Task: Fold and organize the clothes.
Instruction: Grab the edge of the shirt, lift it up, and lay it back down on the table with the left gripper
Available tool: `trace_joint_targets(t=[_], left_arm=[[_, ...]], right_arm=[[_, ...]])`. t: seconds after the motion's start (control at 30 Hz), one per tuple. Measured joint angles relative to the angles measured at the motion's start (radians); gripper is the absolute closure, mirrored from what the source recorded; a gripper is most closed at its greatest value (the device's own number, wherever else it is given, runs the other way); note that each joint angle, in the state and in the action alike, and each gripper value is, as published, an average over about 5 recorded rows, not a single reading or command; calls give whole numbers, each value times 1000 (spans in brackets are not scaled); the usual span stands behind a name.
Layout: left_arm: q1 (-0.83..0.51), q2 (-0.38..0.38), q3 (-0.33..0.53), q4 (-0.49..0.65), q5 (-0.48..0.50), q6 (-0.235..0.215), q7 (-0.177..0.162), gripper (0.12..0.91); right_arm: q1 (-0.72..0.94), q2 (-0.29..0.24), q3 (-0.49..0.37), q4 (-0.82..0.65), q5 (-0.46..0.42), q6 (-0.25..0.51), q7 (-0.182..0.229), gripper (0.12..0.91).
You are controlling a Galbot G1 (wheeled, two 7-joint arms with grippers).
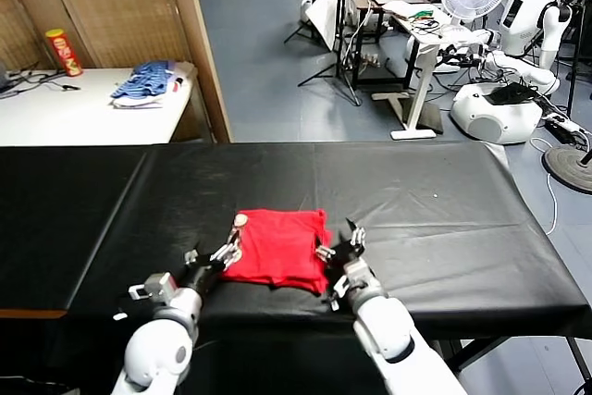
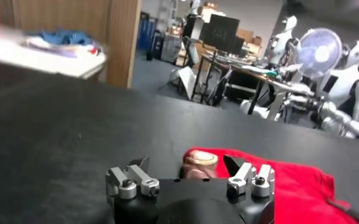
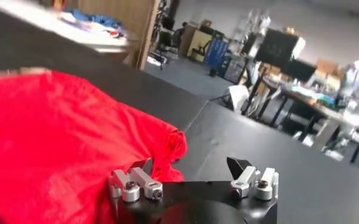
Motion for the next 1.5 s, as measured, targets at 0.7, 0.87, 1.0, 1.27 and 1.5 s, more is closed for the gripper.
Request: trace_joint_targets(t=[0.7,0.87,1.0,1.27,1.5], left_arm=[[-21,-31,-25,75,-367,16,0,615],[-10,-41,-7,67,-288,-8,-12,861],[0,-40,5,51,-111,-43,-29,873],[-12,23,-26,40,366,-63,-39,877],[2,156,-97,17,601,-41,-33,877]], right_arm=[[-94,-33,139,231,228,-23,-4,227],[-102,-22,162,234,188,-49,17,227],[-117,-10,180,236,123,-103,54,227],[-152,3,221,241,53,-150,68,227],[-156,10,229,240,50,-155,67,227]])
